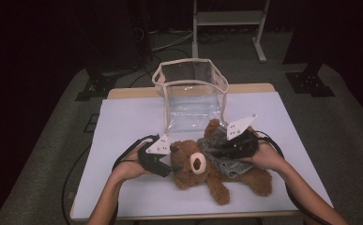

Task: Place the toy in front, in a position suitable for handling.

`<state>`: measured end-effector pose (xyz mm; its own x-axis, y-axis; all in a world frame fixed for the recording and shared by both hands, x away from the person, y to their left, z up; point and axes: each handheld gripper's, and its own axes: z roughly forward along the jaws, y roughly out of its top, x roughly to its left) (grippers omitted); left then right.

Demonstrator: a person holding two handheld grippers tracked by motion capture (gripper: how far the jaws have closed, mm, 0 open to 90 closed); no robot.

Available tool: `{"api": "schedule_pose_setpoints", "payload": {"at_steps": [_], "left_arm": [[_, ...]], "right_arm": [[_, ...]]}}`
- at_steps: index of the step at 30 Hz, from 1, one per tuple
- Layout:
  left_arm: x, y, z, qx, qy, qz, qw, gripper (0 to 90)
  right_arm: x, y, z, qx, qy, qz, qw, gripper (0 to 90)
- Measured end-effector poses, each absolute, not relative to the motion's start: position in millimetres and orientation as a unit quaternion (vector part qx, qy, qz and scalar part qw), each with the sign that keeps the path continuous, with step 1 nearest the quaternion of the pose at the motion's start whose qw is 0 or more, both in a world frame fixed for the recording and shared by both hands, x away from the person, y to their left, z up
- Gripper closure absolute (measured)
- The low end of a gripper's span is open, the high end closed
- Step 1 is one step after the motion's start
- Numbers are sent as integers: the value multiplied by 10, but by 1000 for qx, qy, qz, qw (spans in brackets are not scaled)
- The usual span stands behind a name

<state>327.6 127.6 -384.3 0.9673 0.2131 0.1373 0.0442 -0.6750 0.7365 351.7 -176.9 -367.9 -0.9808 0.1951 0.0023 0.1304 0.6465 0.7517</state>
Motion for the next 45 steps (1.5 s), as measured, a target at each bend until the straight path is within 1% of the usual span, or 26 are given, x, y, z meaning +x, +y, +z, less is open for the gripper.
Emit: {"api": "schedule_pose_setpoints", "payload": {"at_steps": [4,8,15,21,26,33,37,42,45], "left_arm": [[3283,1246,-3877,909,67,103,398,369],[3288,1215,-3898,907,67,104,402,385],[3271,1197,-3893,907,60,109,402,392],[3254,1194,-3893,909,50,113,399,393],[3257,1219,-3877,908,54,107,402,383],[3266,1223,-3893,907,57,104,405,397],[3258,1211,-3889,906,52,106,405,400],[3242,1200,-3873,907,46,107,405,401],[3246,1232,-3876,904,48,103,411,401]], "right_arm": [[3491,-1783,-3657,90,905,414,39,808],[3500,-1731,-3562,81,903,420,37,808],[3560,-1411,-3359,56,900,430,32,808],[3678,-1167,-3447,52,907,417,17,808],[3704,-1246,-3524,65,908,414,1,809],[3671,-1324,-3486,62,915,400,15,808],[3696,-1197,-3432,55,912,405,17,808],[3749,-972,-3459,47,916,399,13,808],[3789,-967,-3500,49,919,392,13,808]]}}
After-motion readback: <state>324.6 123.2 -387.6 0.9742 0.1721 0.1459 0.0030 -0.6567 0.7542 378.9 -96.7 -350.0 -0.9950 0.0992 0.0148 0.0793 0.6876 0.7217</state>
